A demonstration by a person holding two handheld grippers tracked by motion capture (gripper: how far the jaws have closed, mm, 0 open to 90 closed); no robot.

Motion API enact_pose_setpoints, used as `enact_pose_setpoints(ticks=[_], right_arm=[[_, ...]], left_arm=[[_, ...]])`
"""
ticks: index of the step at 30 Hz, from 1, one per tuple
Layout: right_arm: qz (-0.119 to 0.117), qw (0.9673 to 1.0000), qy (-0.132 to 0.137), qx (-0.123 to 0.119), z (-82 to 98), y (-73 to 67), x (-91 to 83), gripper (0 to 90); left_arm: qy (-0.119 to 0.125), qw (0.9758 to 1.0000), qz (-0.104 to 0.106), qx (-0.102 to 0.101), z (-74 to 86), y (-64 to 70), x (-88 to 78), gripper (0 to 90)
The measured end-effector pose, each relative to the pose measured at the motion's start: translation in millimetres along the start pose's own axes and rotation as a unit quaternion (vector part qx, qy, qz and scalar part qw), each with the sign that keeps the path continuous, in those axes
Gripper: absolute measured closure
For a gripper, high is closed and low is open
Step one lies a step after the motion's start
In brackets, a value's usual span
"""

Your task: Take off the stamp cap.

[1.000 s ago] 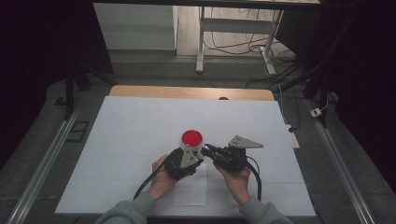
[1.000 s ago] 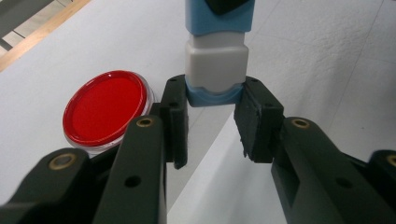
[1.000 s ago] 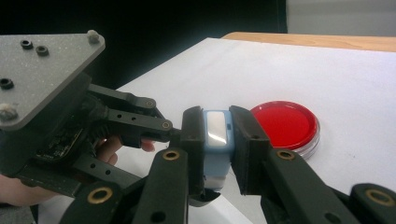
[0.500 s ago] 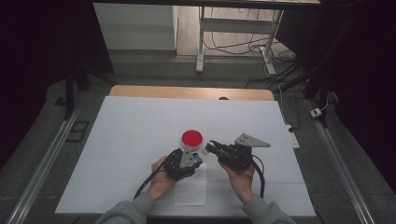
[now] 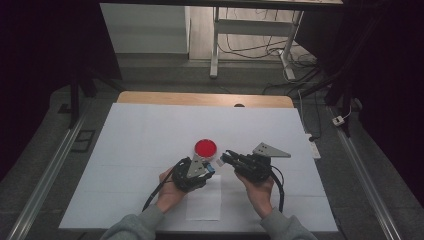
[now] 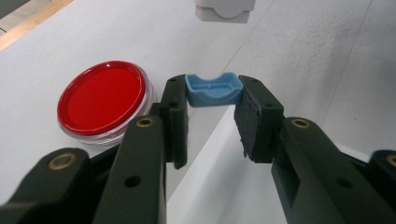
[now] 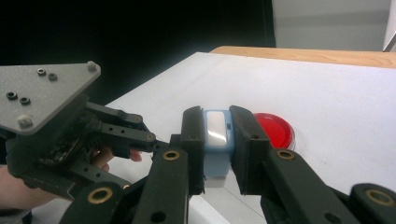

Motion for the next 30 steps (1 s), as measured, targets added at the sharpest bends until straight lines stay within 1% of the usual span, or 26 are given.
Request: enact_pose_setpoints(ticks=[6,7,8,11,18,30], right_arm=[[-0.001,1.0000,0.003,0.001,-1.0,0.6,-1.1,75.6],[-0.001,1.0000,0.003,0.000,-1.1,0.8,-1.4,75.5],[-0.001,1.0000,0.003,0.000,-1.1,0.9,-1.6,75.5],[-0.002,1.0000,0.004,0.001,-1.2,1.3,-1.9,75.5],[-0.003,1.0000,0.005,0.000,-1.6,1.7,-2.7,75.5],[0.001,1.0000,0.005,0.001,-2.1,4.9,-4.7,75.4]], left_arm=[[0.007,0.9999,-0.004,-0.011,2.8,-5.9,-9.2,64.9],[0.005,0.9999,-0.003,-0.010,3.9,-7.6,-11.6,64.9],[0.008,0.9998,-0.004,-0.016,4.6,-8.5,-13.1,64.9],[0.009,0.9997,-0.004,-0.021,6.4,-12.3,-18.9,64.9],[0.017,0.9994,-0.006,-0.029,7.1,-19.0,-28.8,64.8],[0.031,0.9991,-0.001,-0.028,7.9,-25.8,-43.7,64.8]])
Point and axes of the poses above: each handheld gripper's, and its own axes: x roughly forward along the jaws, z roughly out of its underside, y roughly to its right, the point moved 5 cm from there along x, roughly forward along the jaws, and after that the axes turned 14 degrees about y, right-handed, at the moved point
